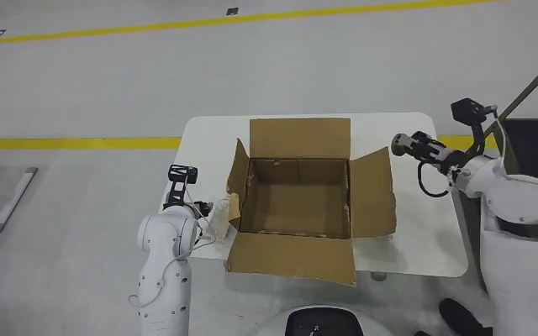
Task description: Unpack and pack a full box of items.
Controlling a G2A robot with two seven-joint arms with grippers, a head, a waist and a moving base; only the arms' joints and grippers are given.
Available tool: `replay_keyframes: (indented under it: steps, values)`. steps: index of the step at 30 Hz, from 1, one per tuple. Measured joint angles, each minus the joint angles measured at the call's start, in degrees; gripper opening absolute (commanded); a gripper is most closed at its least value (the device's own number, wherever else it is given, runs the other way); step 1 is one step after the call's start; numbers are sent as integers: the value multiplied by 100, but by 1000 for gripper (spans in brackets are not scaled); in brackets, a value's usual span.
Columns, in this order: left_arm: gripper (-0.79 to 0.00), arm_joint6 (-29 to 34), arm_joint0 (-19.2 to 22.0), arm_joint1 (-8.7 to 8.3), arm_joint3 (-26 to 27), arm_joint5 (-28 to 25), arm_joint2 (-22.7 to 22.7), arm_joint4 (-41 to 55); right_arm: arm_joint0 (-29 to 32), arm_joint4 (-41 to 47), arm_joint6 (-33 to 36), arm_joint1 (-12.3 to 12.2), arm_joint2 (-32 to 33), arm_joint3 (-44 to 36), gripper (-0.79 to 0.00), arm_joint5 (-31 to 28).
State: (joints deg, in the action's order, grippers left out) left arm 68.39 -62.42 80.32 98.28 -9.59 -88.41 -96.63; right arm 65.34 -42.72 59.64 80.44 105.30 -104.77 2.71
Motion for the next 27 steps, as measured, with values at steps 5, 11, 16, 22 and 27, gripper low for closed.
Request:
replay_keyframes:
  steps: [5,11,16,22,27]
  values:
    - [0,0,0,0,0,0,0,0,300,-954,454,-96,-19,322,-785,650]
    - [0,0,0,0,0,0,0,0,229,-1901,731,-143,-526,1102,-785,1053]
    - [0,0,0,0,0,0,0,0,187,-2376,829,-177,-778,1246,-785,1213]
    - [0,0,0,0,0,0,0,0,40,-2838,1172,-223,-986,1399,-785,1257]
    - [0,0,0,0,0,0,0,0,-132,-3204,1434,-250,-1238,1664,-785,1127]
